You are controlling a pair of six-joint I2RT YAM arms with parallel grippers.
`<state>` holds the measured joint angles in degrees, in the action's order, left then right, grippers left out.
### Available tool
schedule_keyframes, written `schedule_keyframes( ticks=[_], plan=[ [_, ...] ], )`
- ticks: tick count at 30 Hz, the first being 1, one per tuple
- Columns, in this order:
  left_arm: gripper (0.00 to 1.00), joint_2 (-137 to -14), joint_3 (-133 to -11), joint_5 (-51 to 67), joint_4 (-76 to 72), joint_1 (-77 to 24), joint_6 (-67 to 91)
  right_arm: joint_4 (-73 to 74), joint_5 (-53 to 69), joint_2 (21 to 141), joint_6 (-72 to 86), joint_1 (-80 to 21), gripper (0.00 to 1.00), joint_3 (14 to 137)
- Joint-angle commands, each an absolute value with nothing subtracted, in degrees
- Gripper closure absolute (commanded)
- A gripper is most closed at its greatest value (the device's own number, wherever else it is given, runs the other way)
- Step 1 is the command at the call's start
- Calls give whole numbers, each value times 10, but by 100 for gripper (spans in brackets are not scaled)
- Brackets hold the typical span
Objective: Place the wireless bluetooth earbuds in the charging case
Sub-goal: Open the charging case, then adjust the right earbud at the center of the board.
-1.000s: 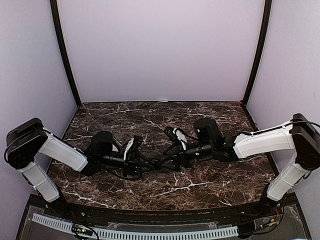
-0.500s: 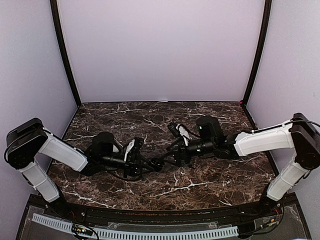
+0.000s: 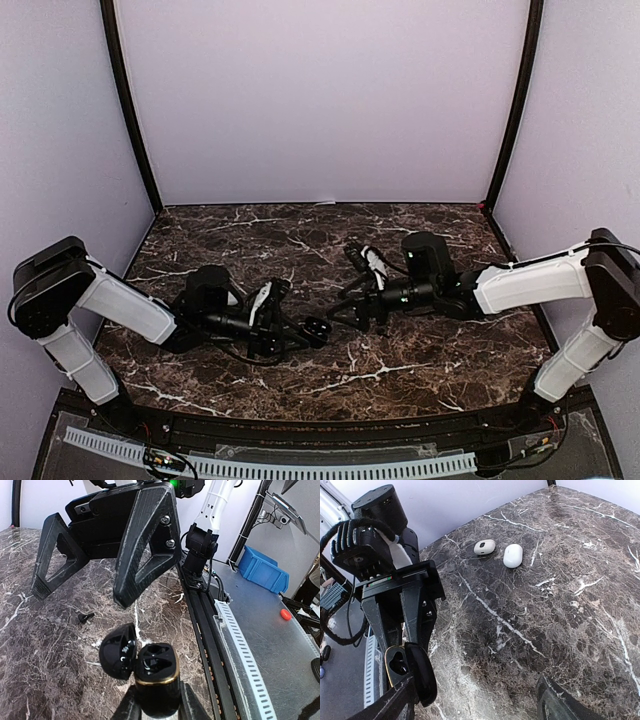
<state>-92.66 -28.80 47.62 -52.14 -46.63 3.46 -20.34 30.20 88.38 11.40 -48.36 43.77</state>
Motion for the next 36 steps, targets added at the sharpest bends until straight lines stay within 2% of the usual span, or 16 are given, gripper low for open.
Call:
schedule_keyframes(
  ticks=[1,7,12,21,25,31,36],
  plan=[
    [90,-912,-295,484,-533,-468,26,-212,298,860,109,-484,18,431],
    [90,-909,-289,469,-535,-468,21,-115,208,820,106,-482,20,429],
    [90,-905,-288,465,-534,-468,18,38,102,787,106,-481,26,459],
    [90,-895,-286,433,-525,-468,13,330,-42,836,134,-479,36,602],
    [90,-892,-286,427,-523,-468,16,386,-55,878,147,-477,40,647],
    [90,-878,-282,408,-513,-468,15,437,-83,961,144,-476,56,705],
    [90,-867,-279,397,-508,-468,12,423,-51,995,137,-476,57,708]
  ],
)
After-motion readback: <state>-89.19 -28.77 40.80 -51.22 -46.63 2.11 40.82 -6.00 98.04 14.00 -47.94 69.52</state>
